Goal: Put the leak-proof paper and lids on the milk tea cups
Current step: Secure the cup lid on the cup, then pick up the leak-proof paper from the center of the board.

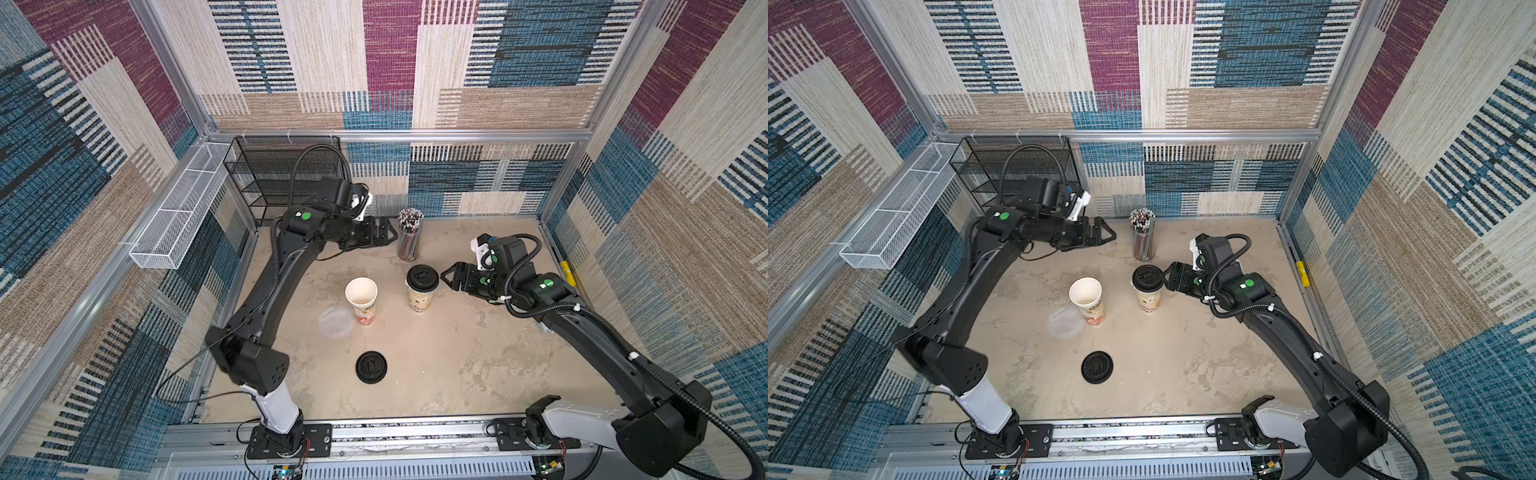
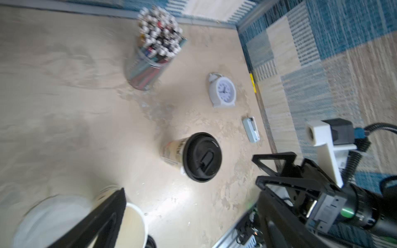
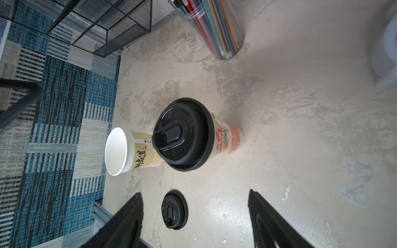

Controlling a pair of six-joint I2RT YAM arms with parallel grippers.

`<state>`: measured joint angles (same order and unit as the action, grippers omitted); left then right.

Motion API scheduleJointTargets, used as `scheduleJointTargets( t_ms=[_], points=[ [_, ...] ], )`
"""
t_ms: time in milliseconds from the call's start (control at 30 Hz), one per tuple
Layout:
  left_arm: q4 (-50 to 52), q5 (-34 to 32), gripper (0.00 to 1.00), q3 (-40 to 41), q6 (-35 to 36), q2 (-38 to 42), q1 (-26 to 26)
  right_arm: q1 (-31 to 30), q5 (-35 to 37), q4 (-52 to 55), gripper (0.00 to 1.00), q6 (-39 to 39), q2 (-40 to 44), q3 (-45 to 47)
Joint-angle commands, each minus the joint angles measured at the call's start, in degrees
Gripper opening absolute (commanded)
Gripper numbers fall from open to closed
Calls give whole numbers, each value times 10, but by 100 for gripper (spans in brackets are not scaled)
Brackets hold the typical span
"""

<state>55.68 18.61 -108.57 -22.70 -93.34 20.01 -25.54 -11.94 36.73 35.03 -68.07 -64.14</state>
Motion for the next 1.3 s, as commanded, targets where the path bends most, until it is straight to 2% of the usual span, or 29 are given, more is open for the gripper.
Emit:
scheduleJointTargets(
  t_ms=[0, 67, 167, 300, 433, 533, 767, 833, 1133, 1267],
  points=[
    [-34, -105, 93, 114, -57, 87, -60, 0, 43, -26, 77, 1, 32, 24],
    [-58, -76, 87, 211, -81, 143, -120, 0, 49, -31, 76, 3, 47, 42],
    [-55, -57, 84, 307, -65, 177, -170, 1, 48, -33, 75, 5, 54, 59],
    [-81, 5, 80, 420, -35, 170, -201, 1, 34, -39, 74, 8, 60, 79],
    [-118, 8, 74, 480, -19, 128, -219, 1, 26, -36, 74, 8, 72, 92],
    [-159, 16, 70, 491, -9, 95, -230, 1, 21, -35, 74, 8, 82, 102],
    [-177, 4, 65, 439, 31, -8, -236, 1, 13, -30, 74, 10, 98, 121],
    [-179, 4, 59, 428, 38, -32, -236, 1, 14, -27, 74, 10, 101, 122],
    [-180, 30, 58, 409, 53, -108, -236, 1, 2, -32, 75, 8, 99, 131],
    [-176, 37, 54, 420, 46, -117, -236, 1, -1, -33, 75, 5, 95, 129]
  ],
)
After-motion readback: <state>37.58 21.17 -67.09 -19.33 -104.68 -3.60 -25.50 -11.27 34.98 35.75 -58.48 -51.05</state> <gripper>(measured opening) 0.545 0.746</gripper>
